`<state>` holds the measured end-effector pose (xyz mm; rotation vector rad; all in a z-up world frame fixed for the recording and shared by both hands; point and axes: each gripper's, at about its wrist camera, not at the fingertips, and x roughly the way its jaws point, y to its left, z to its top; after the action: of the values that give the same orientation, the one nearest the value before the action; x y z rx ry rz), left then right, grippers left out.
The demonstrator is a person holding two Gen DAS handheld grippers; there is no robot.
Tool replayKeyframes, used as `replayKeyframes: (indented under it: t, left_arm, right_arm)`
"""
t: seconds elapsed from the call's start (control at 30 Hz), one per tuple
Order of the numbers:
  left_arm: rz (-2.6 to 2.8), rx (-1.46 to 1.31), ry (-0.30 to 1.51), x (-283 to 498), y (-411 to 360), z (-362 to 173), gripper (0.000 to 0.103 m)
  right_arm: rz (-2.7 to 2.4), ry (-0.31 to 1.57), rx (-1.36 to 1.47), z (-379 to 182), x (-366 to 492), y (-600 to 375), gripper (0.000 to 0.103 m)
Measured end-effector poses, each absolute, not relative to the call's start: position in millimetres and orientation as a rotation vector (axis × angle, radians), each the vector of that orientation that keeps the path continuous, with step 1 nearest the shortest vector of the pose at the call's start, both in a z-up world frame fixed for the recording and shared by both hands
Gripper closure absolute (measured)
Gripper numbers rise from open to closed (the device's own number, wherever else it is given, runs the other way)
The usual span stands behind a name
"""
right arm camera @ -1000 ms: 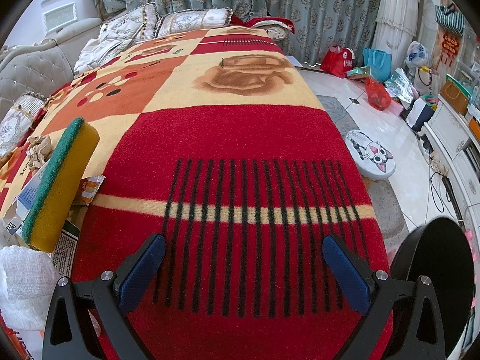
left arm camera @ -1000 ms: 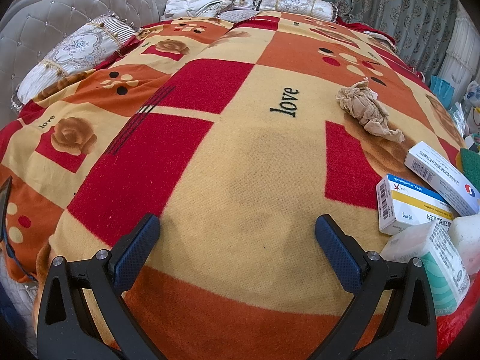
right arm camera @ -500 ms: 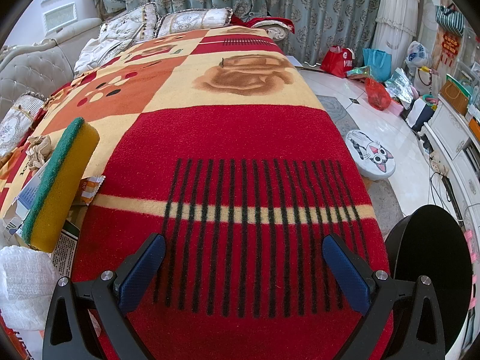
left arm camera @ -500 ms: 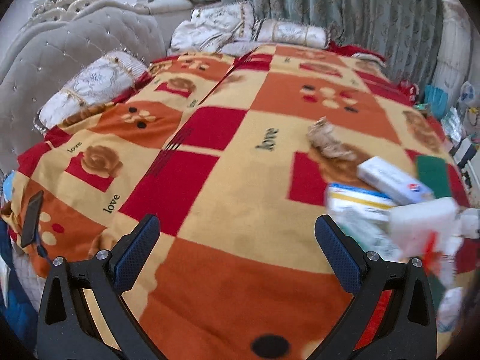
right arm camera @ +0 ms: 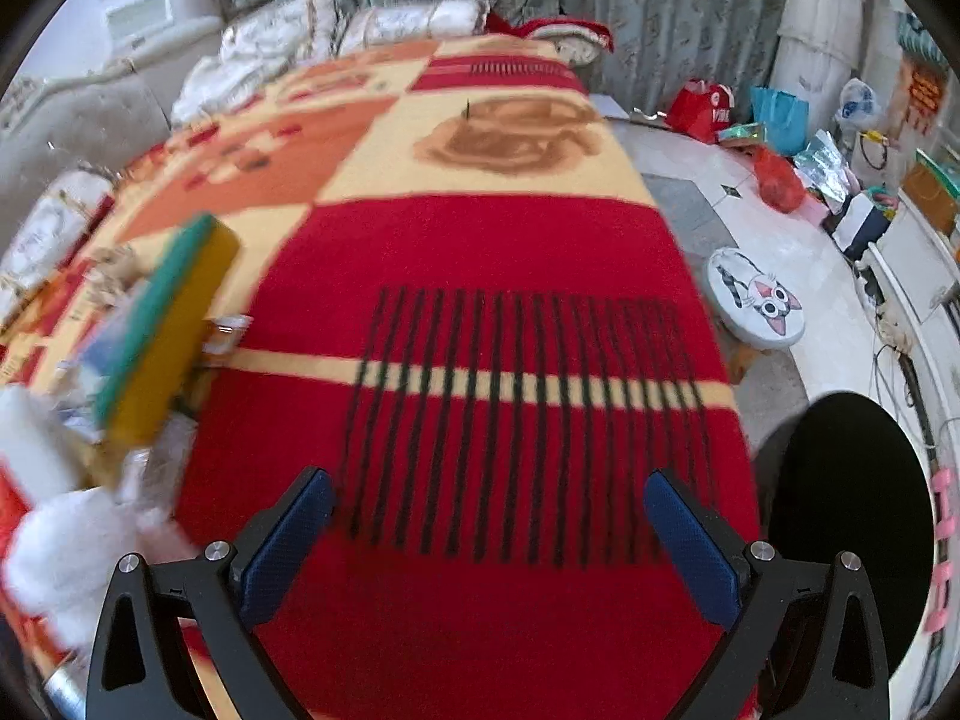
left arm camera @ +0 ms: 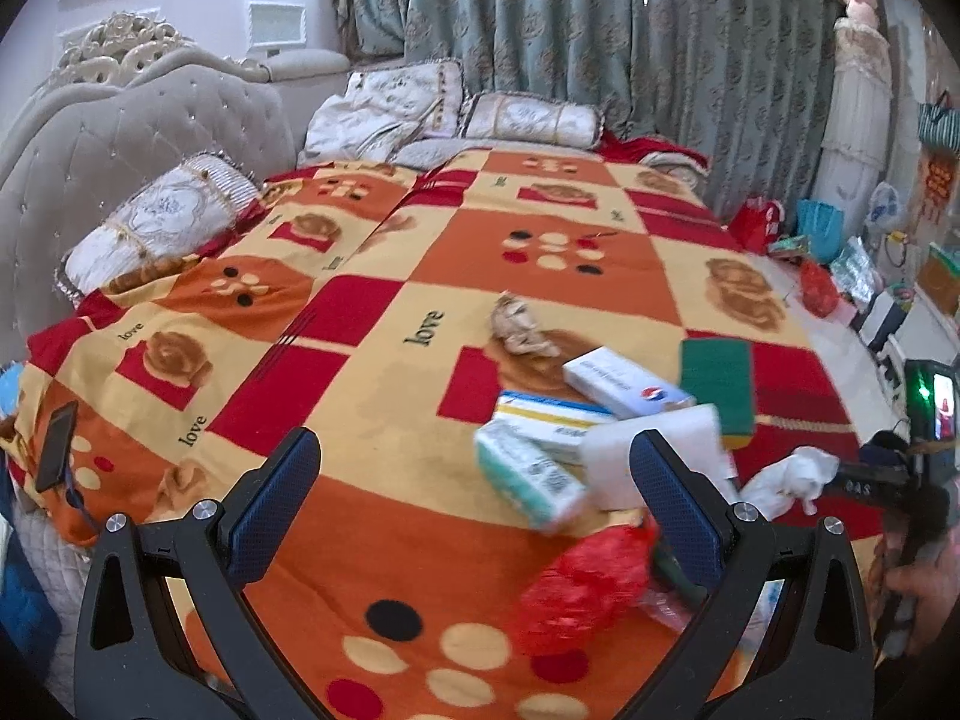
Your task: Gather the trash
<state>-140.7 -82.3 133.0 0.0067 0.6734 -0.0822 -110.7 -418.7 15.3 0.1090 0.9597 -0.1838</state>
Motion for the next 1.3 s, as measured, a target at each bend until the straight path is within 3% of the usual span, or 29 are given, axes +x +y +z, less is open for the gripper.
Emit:
replayKeyframes:
  t: [0.27,0.5,1.3]
  left_arm:
    - [-0.089,0.021,0.628,-155.7,-100.7,147.7,0.000]
    - [-0.083,0.034,0.575,-164.7,-106.1,157.6,0.000]
    - [-0.091,0.027,0.547,-175.3,-111.3,163.9,0.000]
  right_arm:
    - [-0.198,0.716,0.035,95.2,-178.5,-386.9,0.000]
    - [-0.150,0.607,-0.037,131.3,-202.7,-348.4,0.000]
    - [-0.094,0.570,-0.011,144.7,-213.9,-322.7,0.000]
